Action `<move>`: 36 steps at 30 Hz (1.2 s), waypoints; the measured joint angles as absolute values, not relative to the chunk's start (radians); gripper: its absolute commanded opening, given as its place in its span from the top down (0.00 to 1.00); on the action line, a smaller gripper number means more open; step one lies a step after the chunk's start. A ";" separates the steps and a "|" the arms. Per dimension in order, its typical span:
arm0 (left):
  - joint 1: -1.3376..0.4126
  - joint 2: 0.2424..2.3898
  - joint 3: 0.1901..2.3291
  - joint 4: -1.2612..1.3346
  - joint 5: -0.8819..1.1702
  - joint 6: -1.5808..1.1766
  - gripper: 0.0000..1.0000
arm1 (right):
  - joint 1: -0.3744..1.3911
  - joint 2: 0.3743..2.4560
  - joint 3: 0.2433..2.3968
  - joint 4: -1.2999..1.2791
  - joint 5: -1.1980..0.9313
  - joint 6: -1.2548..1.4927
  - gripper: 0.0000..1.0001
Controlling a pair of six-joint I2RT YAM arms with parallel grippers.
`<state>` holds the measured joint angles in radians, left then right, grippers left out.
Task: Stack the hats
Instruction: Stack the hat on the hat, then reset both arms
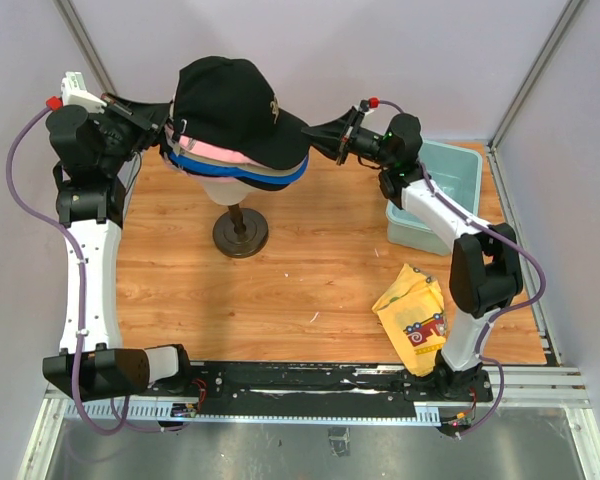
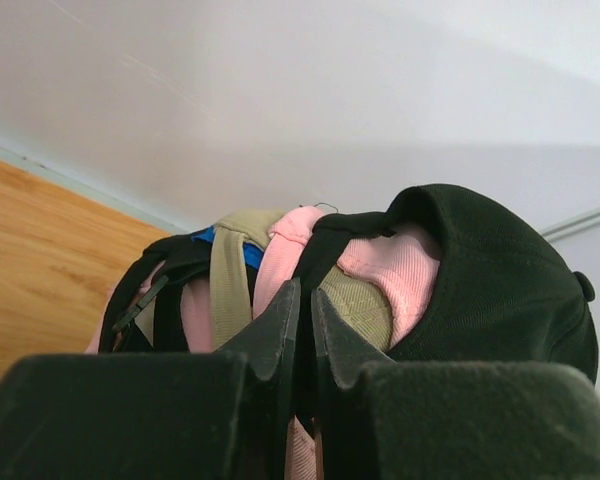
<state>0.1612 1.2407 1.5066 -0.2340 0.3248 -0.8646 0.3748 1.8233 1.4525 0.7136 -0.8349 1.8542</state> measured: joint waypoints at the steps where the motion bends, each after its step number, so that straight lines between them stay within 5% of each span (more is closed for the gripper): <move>1: 0.161 1.241 1.509 -0.238 0.326 -0.866 0.81 | 0.372 1.823 1.456 0.701 -0.838 1.846 0.78; 9: 0.162 1.241 1.511 -0.248 0.324 -0.878 0.58 | 0.360 1.823 1.460 0.644 -0.853 1.793 0.69; 36: 0.162 1.209 1.571 -0.310 0.246 -0.892 0.45 | 0.299 1.774 1.463 0.481 -0.863 1.670 0.62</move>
<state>0.1616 1.2087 1.5715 -0.3096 0.2459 -0.8917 0.2985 1.7744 1.4631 0.4808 -0.8627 1.6699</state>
